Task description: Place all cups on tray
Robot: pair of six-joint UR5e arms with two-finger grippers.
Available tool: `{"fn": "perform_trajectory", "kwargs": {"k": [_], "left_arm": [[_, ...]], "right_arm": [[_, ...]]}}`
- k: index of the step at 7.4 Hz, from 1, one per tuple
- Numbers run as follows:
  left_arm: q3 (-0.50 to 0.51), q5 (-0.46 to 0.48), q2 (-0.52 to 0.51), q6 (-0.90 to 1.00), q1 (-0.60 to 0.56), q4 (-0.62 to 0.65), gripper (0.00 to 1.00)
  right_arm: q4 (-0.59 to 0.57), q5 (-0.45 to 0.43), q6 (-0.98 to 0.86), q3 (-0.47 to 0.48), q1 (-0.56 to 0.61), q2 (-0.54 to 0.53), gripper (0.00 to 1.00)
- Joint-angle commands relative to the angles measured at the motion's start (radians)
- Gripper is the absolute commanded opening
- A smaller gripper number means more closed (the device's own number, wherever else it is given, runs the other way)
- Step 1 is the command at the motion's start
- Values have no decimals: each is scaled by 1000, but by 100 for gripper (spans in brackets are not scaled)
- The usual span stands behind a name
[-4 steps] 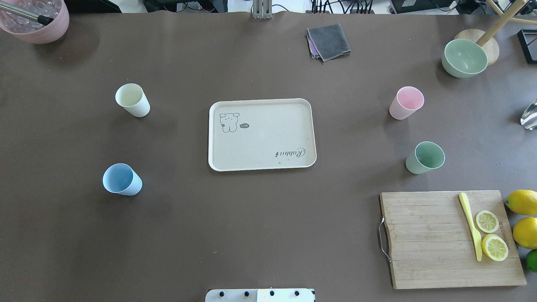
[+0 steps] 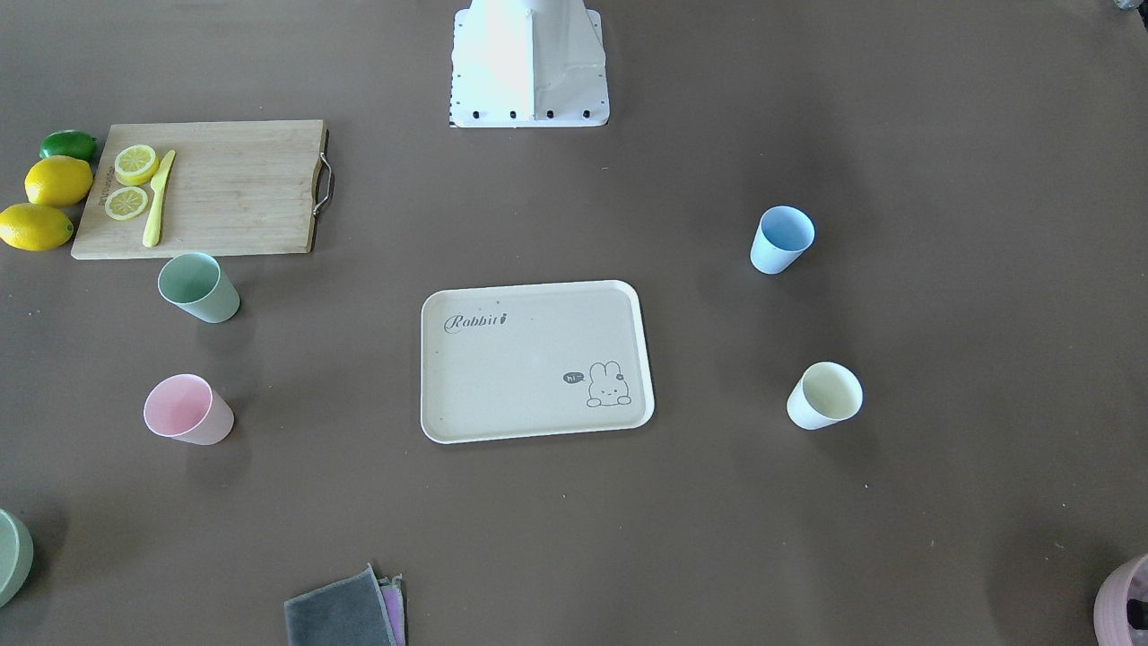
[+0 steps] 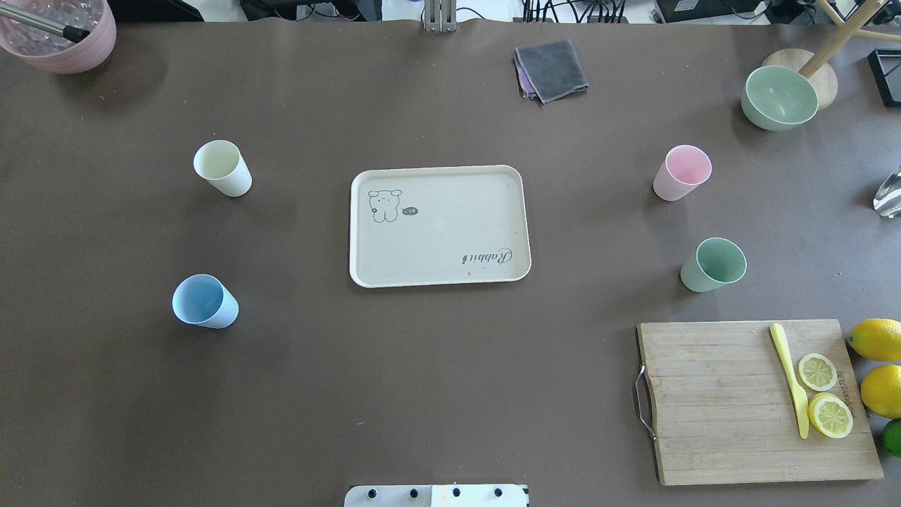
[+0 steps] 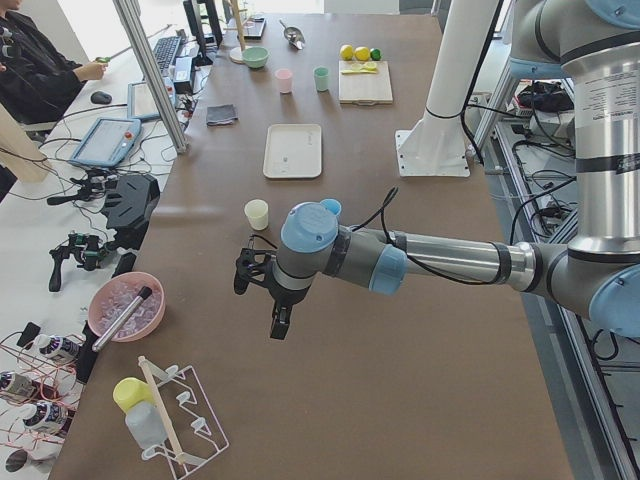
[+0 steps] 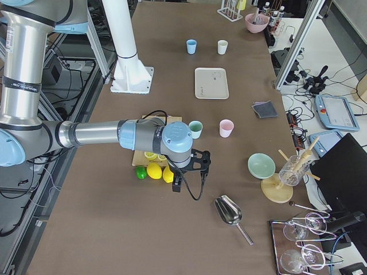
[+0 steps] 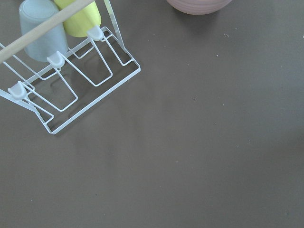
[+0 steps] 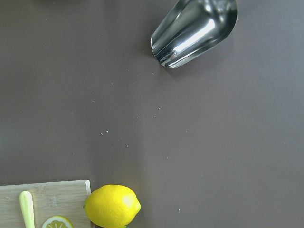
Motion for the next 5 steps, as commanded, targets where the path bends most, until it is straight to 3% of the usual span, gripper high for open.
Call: {"fn": "perform_trajectory", "kwargs": {"k": [1,5], "left_arm": [[0,-1,-1,0,0,-1,98],[0,-3,-3,0,0,0,98]], "right_arm": [[0,0,-2,2,0,-2,100],[0,0,0,5,0,-2,100]]}}
